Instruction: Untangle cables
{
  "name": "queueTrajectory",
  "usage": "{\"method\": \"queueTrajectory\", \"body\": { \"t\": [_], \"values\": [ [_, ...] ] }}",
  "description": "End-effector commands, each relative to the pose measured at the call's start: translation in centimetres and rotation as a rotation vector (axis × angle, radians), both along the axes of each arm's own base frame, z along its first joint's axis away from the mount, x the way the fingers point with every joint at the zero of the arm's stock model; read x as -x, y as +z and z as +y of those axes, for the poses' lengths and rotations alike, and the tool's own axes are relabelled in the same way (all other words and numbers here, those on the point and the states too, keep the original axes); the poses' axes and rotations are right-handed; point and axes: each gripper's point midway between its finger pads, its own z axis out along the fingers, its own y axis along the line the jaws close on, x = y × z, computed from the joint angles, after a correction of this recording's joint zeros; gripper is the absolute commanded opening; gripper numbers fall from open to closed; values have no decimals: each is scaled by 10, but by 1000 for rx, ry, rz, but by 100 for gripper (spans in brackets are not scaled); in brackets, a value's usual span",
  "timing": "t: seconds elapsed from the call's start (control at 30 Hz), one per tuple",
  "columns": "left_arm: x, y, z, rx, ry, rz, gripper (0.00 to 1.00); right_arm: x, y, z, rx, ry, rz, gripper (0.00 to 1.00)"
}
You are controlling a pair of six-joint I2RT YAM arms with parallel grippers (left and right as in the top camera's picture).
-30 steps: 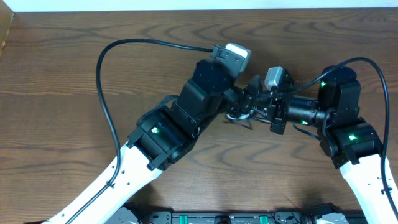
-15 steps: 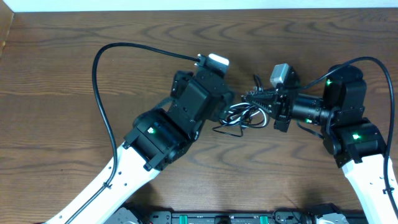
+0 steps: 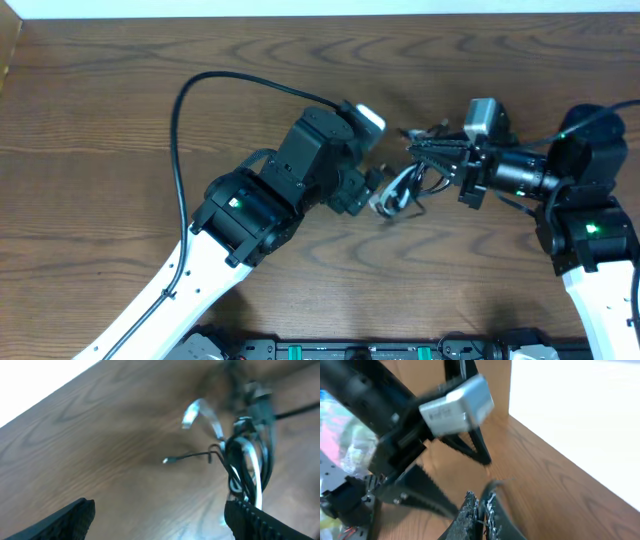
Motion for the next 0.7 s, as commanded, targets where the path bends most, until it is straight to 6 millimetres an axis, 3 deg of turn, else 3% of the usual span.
{"method": "queueTrajectory", "body": {
  "t": [0.0, 0.27, 0.47, 0.6, 0.67],
  "values": [
    [13, 4, -9, -10, -151, -18, 83, 18, 19, 0, -37, 75, -37, 4],
    [27, 4, -22, 36, -250, 17, 79, 16, 24, -3, -46, 60, -44, 3],
    [16, 2, -13, -9, -190, -13, 79, 8, 10, -8, -28, -5, 44, 17],
    [11, 0, -5, -47, -150, -28, 80, 0, -19, -16, 20, -115, 201, 33],
    [9, -4, -1, -68, -138, -22, 84, 0, -32, -19, 42, -147, 276, 46]
  ]
}}
